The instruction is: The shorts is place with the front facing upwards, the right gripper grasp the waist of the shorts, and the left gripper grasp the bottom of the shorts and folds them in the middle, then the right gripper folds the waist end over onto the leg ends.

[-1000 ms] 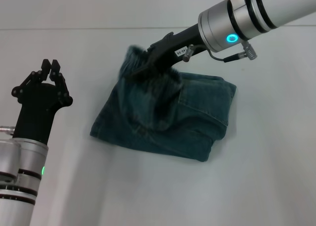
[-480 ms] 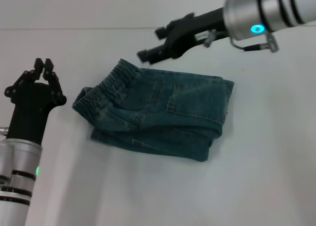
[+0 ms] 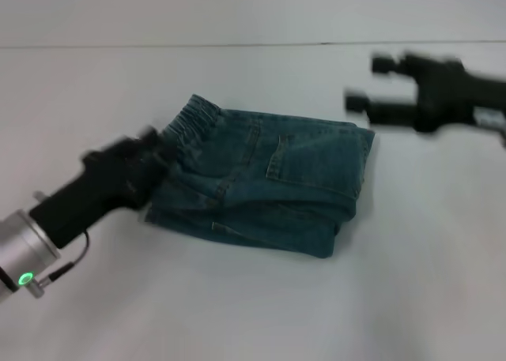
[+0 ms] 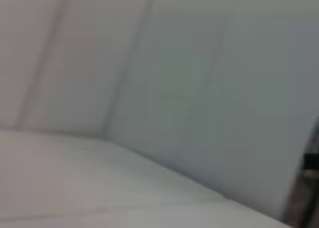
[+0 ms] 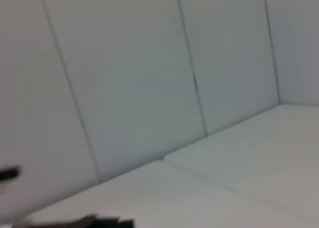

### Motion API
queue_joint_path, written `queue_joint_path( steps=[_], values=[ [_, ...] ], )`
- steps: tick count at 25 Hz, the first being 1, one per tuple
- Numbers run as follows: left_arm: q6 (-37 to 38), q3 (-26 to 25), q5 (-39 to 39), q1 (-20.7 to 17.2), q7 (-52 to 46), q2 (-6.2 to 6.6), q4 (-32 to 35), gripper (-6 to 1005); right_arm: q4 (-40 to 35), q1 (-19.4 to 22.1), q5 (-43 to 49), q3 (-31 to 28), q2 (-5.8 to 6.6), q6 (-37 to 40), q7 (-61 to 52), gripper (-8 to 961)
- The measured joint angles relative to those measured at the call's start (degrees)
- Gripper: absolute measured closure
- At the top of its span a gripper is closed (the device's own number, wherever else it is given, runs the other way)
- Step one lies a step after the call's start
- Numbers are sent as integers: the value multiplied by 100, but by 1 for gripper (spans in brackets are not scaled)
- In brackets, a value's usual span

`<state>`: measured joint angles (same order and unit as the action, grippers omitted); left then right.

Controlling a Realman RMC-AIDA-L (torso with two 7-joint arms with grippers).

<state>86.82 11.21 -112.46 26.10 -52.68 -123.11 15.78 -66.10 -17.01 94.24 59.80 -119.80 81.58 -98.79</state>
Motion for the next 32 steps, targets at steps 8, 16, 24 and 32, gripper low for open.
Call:
queue_joint_path(
  steps=[8, 16, 24, 32],
  values=[
    [116, 1917, 15, 11, -1116, -145, 1267, 396, 729, 678, 19, 97, -42, 470, 1066, 21],
    [97, 2252, 21, 131, -1432, -134, 1581, 186, 1365, 568, 23, 315, -40, 118, 1536, 10],
    [70, 2305, 24, 153, -1457, -134, 1666, 52, 1380, 546, 22, 528, -36, -219, 1480, 15],
    [48, 2320, 24, 184, -1462, -134, 1685, 52, 1394, 490, 16, 588, -34, -353, 1419, 15]
  ],
)
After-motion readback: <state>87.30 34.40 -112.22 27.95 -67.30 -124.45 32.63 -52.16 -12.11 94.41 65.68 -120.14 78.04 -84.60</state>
